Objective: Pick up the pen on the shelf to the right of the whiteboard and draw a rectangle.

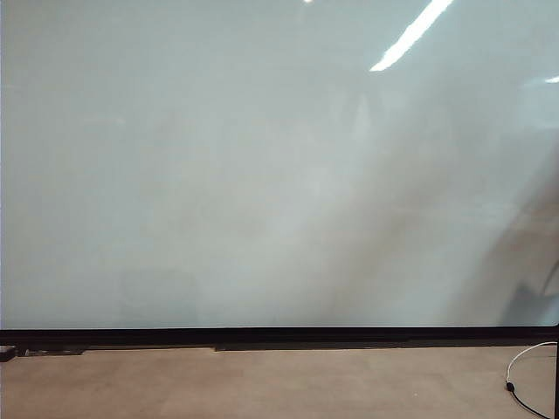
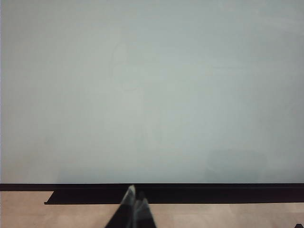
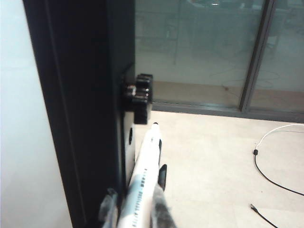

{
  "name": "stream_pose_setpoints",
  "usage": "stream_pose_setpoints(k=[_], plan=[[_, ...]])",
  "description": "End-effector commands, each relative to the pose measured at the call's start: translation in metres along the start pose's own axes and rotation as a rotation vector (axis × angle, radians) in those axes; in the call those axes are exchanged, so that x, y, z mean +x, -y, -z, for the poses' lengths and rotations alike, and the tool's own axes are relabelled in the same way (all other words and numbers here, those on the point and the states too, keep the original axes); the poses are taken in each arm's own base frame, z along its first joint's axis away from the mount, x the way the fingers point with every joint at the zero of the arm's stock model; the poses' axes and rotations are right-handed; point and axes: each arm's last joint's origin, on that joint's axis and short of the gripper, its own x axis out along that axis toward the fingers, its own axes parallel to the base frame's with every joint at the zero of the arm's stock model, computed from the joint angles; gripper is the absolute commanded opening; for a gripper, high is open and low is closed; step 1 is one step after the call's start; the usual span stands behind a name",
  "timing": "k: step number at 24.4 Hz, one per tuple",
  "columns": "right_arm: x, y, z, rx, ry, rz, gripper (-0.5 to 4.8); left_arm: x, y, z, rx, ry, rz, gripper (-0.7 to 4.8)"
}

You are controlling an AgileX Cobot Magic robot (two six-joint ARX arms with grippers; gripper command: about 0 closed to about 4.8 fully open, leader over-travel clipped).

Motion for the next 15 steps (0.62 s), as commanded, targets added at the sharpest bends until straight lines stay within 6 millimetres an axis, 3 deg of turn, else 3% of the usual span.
stream_pose_setpoints(k=[1,3,5,9,15], plan=[[0.0005,0.0005,-0.0023,-0.005,0.014,0.002,1.03,-0.0002,0.0002,-0.0014,0.005,0.008,0.004,-0.04],[0.0005,0.0005,-0.0022,-0.005,0.014,0.002,0.98,-0.0002,0.0002,-0.0016,0.005,0.008,0.005,-0.05],[0.0005,0.0005,-0.0022,-0.005,0.014,0.002,0.53,-0.0002,0.0002,-0.0016,0.005,0.008,0.004,-0.04],[0.0005,0.0005,-0.0022,-0.005,0.013,0.002,0.48,-0.0002,0.0002,-0.0014,0.005,0.008,0.004,-0.04],[0.0003,0.0006,-0.0022,-0.001,0.014,0.003,-0.02,-0.0002,0.0001,-0.0016,0.005,0.008,0.004,-0.04]])
